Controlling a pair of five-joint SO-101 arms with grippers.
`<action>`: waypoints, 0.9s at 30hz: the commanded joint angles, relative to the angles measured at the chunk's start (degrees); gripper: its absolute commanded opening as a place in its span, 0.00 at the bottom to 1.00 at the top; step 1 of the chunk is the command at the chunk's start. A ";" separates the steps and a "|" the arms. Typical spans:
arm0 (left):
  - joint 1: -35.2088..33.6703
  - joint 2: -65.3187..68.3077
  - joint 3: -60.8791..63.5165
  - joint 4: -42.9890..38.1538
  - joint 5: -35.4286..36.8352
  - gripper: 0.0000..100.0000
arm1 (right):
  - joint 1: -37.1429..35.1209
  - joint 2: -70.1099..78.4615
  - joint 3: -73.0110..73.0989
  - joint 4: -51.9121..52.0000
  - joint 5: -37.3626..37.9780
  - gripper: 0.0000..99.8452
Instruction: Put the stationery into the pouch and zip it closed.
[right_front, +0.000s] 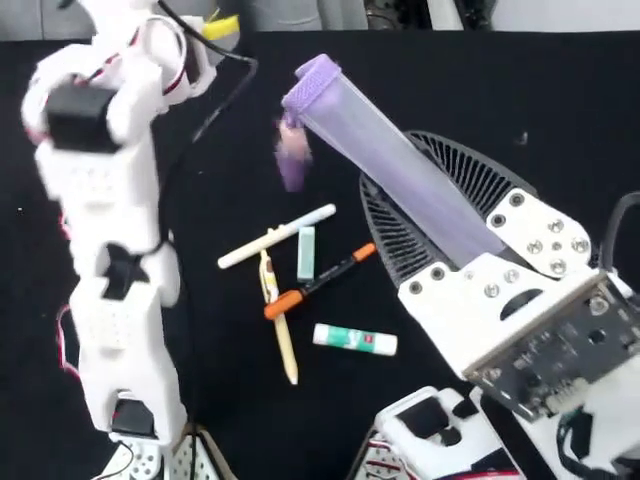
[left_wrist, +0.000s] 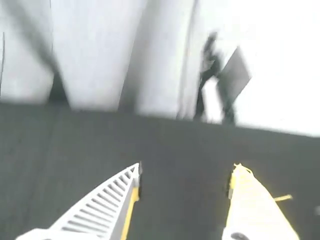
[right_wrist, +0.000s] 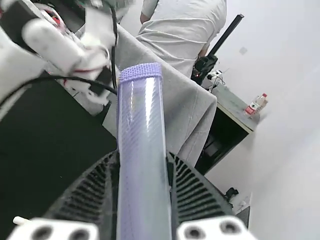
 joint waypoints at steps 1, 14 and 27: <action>4.18 -12.84 -2.24 -0.18 0.62 0.29 | 0.97 0.48 -1.71 -0.70 -0.35 0.01; -4.35 -22.24 -1.71 0.26 3.43 0.29 | 0.97 -0.13 -2.42 -0.70 -0.62 0.01; -16.22 -22.24 6.90 0.35 19.16 0.29 | 0.53 -15.69 7.60 -8.97 -6.24 0.01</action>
